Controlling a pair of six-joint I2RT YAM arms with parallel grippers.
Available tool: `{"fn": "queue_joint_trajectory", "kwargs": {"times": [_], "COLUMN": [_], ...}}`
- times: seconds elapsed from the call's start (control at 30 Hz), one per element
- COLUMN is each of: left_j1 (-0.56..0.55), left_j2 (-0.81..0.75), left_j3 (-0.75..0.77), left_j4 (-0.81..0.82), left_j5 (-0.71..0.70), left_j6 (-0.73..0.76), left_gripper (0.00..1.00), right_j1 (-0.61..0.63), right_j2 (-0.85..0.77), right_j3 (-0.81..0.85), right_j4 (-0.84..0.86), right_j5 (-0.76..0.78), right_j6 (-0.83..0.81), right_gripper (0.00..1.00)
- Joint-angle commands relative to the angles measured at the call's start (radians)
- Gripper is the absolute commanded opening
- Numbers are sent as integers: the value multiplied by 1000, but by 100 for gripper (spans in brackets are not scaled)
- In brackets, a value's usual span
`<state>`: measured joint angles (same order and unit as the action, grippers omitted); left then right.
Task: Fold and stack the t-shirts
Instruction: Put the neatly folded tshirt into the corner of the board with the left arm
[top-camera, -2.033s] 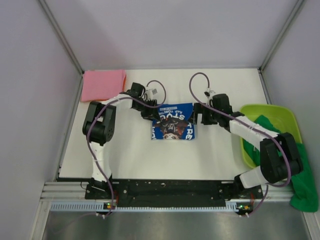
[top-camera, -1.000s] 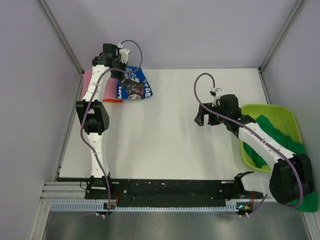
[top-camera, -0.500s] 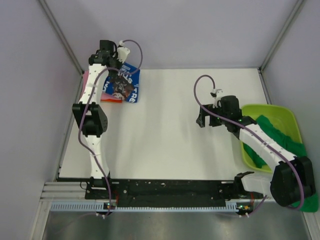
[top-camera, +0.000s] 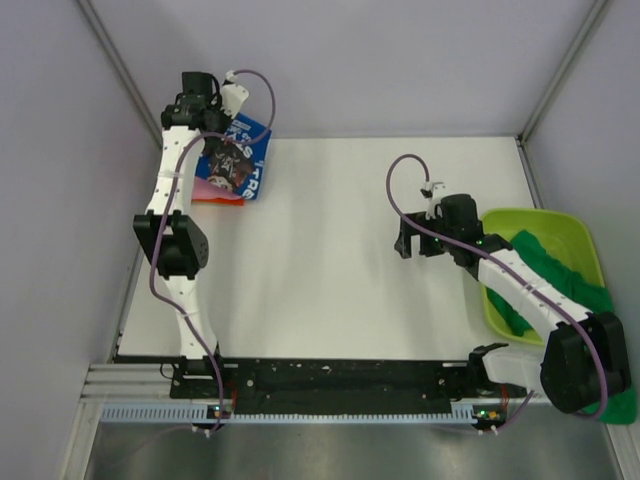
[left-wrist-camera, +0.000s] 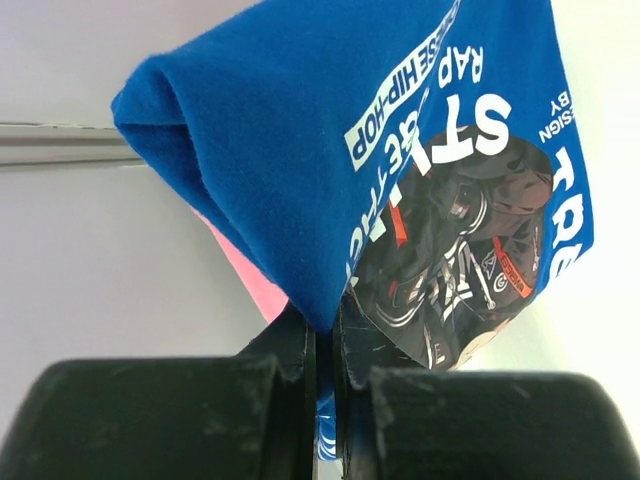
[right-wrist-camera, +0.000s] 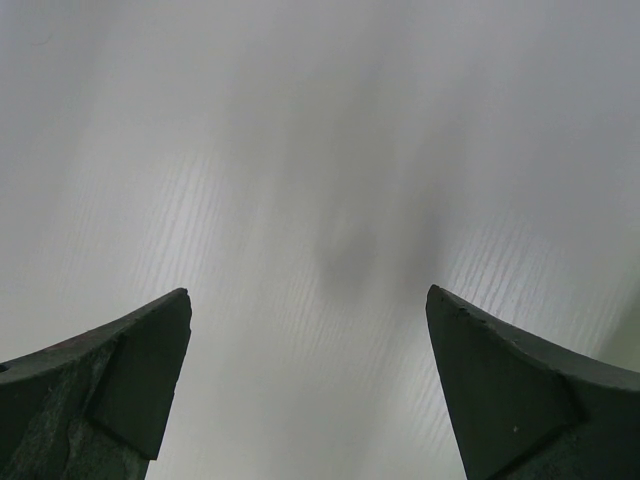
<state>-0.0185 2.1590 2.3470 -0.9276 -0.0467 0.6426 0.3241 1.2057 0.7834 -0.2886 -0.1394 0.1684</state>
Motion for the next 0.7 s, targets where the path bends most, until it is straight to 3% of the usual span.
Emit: {"fn": "queue_joint_trajectory", "kwargs": {"times": [0.0, 0.67], "left_j1": [46, 178], "left_j2": [-90, 114], "left_j3": [17, 38], "left_j4": [64, 154], "left_j5": [-18, -19], "left_j6": [14, -49], "left_gripper": [0, 0], "right_j1": [-10, -10], "right_j2": [3, 14], "right_j3": [-3, 10], "right_j4": [9, 0], "right_j5": [17, 20], "right_j6": [-20, -47], "right_gripper": [99, 99]}}
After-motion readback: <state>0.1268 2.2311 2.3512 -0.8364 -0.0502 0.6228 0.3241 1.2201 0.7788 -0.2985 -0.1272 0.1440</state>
